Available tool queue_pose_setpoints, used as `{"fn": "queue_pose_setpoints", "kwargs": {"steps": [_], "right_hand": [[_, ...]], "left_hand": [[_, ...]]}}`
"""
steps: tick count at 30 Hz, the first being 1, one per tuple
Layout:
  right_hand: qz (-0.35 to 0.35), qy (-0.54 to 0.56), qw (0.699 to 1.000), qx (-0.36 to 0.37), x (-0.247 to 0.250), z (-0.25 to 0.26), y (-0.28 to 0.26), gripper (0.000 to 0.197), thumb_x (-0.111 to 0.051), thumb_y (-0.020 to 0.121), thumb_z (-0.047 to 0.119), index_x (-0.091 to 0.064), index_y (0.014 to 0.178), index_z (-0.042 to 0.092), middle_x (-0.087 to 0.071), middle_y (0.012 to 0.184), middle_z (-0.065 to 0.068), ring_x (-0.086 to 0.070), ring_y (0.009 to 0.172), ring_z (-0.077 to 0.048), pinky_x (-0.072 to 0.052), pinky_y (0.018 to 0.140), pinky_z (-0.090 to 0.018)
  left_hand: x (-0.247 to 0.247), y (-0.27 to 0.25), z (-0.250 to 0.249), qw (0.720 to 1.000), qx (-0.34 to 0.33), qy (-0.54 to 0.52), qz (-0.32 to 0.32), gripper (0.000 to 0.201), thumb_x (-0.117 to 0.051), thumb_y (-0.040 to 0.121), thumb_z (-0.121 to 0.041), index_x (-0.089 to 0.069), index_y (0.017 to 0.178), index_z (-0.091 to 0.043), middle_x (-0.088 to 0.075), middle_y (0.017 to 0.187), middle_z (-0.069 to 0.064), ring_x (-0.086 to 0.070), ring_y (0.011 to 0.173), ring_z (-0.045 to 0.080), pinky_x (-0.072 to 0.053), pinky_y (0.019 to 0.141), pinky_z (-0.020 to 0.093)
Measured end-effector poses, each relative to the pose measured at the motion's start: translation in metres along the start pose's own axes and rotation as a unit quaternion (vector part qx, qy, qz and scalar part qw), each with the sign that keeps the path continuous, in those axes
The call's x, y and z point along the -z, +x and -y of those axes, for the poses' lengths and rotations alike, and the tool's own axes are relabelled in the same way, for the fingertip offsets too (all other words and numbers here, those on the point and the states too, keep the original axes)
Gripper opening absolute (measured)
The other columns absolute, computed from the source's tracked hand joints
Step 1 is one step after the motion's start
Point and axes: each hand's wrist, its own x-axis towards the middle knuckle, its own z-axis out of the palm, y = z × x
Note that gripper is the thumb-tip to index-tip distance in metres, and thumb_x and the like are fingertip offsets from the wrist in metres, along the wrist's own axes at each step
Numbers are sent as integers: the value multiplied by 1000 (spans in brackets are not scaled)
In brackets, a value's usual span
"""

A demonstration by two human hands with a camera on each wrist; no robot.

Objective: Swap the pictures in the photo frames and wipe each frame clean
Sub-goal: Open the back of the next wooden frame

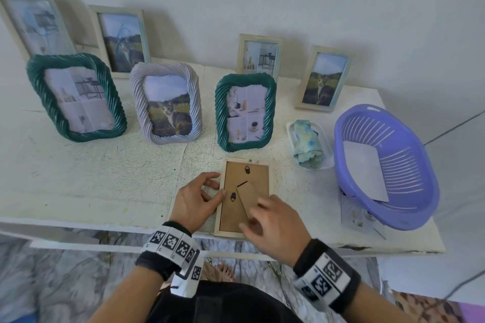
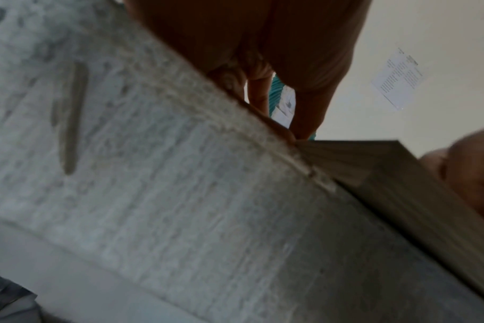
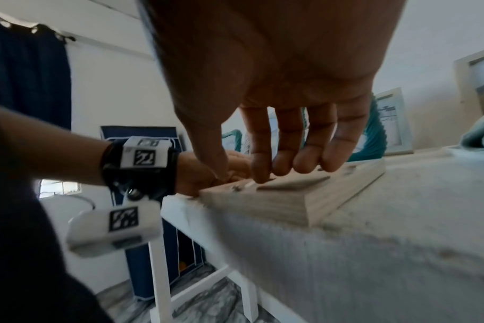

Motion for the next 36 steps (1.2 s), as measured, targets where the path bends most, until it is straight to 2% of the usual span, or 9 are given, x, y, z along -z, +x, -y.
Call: {"fn": "queue_pose_setpoints", "kwargs": {"steps": [4,9,12,16,18,21,25,32,36], "right_hand": [[-26,-75,997,-15,-19,8,-16,39,-47,80,57,-65,74,22,-54,78,6,-52,71,-14,-47,57,-28],[-63,-40,997,-20,-28,14,-17,26,-48,82,44,-62,77,23,-52,80,8,-51,73,-13,-47,63,-28],[-61,-39,997,35,-34,12,-19,8,-57,85,31,-56,86,24,-52,86,7,-49,77,-12,-48,67,-28],[-34,-63,994,88,-32,6,-19,23,-68,81,28,-49,94,24,-51,91,4,-49,80,-15,-48,68,-30],[-41,-50,996,63,-24,5,-14,16,-57,87,38,-50,92,24,-49,92,4,-48,81,-15,-48,69,-31],[-74,-45,996,-23,-17,3,-2,28,-48,90,48,-51,102,23,-51,98,1,-47,84,-16,-46,71,-31],[-81,-86,989,-92,-17,7,12,31,-58,83,46,-57,103,22,-53,92,-2,-49,81,-23,-47,66,-37],[-140,-37,984,-100,-14,13,21,20,-66,76,30,-59,92,21,-45,92,-2,-41,83,-18,-45,67,-30],[-145,-52,980,-129,-3,-2,7,25,-71,74,33,-63,95,21,-49,94,-2,-40,84,-15,-44,70,-26]], "left_hand": [[-1,1,1,1000,3,-4,0,34,-76,82,-26,-64,114,-27,-66,88,-13,-62,55,7,-58,62,34],[-1,1,3,1000,3,-6,-2,33,-76,81,-25,-64,112,-30,-66,86,-12,-63,56,8,-59,62,37],[-2,2,4,1000,1,-7,-2,32,-76,82,-27,-64,112,-31,-67,88,-12,-64,60,8,-59,63,36],[-1,1,3,1000,1,-7,-2,32,-75,82,-29,-64,112,-30,-67,88,-11,-63,57,9,-59,61,35],[-1,1,2,1000,3,-9,-2,32,-75,82,-28,-64,112,-30,-67,88,-11,-63,56,11,-59,61,36],[-1,1,-1,1000,8,-8,-1,31,-75,83,-23,-63,110,-30,-67,86,-11,-63,54,10,-59,60,36],[0,1,-3,1000,7,-8,0,34,-75,82,-21,-60,109,-36,-66,84,-12,-62,53,9,-59,59,35],[-1,-1,-1,1000,-5,-8,-8,39,-64,78,-39,-63,115,-27,-64,86,-11,-62,51,9,-58,58,33],[-2,-2,0,1000,-13,1,-12,34,-70,84,-27,-63,118,-25,-64,90,-12,-61,53,10,-57,59,31]]}}
